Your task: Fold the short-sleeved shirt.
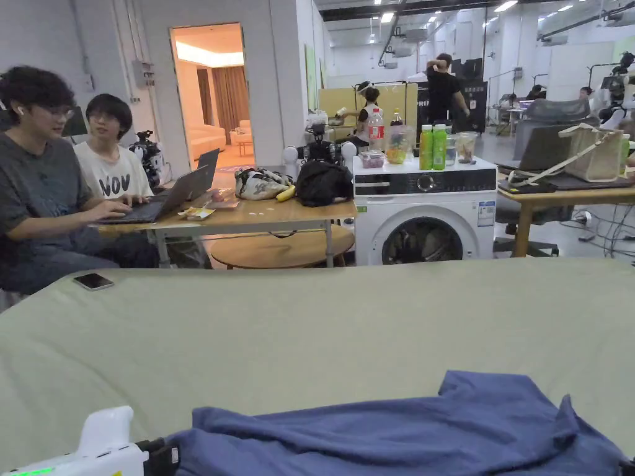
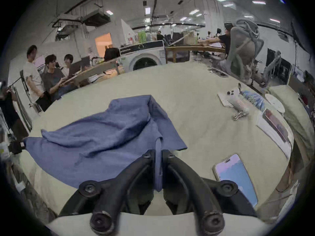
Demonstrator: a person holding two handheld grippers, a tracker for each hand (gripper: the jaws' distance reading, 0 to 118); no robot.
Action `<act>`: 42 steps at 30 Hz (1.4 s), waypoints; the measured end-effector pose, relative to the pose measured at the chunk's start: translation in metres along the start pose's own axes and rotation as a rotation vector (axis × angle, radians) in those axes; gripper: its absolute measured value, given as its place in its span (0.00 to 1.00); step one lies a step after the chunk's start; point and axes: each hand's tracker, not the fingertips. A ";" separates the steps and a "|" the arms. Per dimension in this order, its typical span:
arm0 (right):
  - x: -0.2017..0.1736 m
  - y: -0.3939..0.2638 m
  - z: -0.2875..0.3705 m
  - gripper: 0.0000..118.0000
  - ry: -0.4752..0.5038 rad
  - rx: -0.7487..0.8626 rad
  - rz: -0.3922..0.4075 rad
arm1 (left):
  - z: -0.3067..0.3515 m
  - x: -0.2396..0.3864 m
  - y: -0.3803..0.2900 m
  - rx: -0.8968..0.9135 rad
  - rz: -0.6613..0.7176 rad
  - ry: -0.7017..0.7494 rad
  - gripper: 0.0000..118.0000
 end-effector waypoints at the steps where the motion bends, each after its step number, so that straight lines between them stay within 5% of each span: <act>1: 0.003 -0.009 0.011 0.03 0.010 -0.010 0.002 | 0.011 -0.007 -0.005 -0.012 -0.003 -0.001 0.03; 5: 0.011 -0.051 0.041 0.07 0.036 -0.068 0.031 | 0.040 -0.037 -0.042 -0.112 0.039 -0.003 0.07; 8: 0.011 -0.073 0.047 0.52 0.046 -0.091 0.039 | 0.047 -0.040 -0.071 -0.138 0.054 -0.016 0.44; 14: 0.005 -0.084 0.057 0.55 0.034 -0.014 0.072 | 0.052 -0.035 -0.091 -0.110 0.082 -0.051 0.44; 20: -0.029 -0.072 0.079 0.55 0.143 0.203 0.078 | 0.074 0.025 -0.055 0.144 -0.117 -0.069 0.44; 22: -0.053 -0.062 0.081 0.49 0.187 0.212 0.125 | 0.075 0.050 -0.045 0.185 -0.192 -0.064 0.44; 23: -0.064 -0.060 0.079 0.31 0.210 0.212 0.147 | 0.074 0.062 -0.043 0.214 -0.224 -0.062 0.42; 25: -0.085 -0.052 0.073 0.05 0.225 0.197 0.159 | 0.071 0.079 -0.040 0.224 -0.251 -0.109 0.24; 26: -0.093 -0.049 0.071 0.04 0.235 0.190 0.167 | 0.069 0.084 -0.040 0.222 -0.230 -0.117 0.01; 27: -0.098 -0.050 0.066 0.01 0.254 0.188 0.176 | 0.068 0.089 -0.040 0.220 -0.210 -0.140 0.00; 32: -0.116 -0.055 0.058 0.00 0.255 0.177 0.223 | 0.066 0.094 -0.045 0.179 -0.142 -0.243 0.00; 37: -0.115 -0.059 0.050 0.00 0.258 0.155 0.232 | 0.068 0.080 -0.043 0.165 -0.127 -0.193 0.00; 40: -0.109 -0.061 0.049 0.00 0.268 0.142 0.225 | 0.062 0.057 -0.032 0.121 -0.097 -0.143 0.38; 42: -0.103 -0.063 0.047 0.00 0.296 0.131 0.213 | 0.051 0.039 -0.023 0.066 -0.067 -0.128 0.41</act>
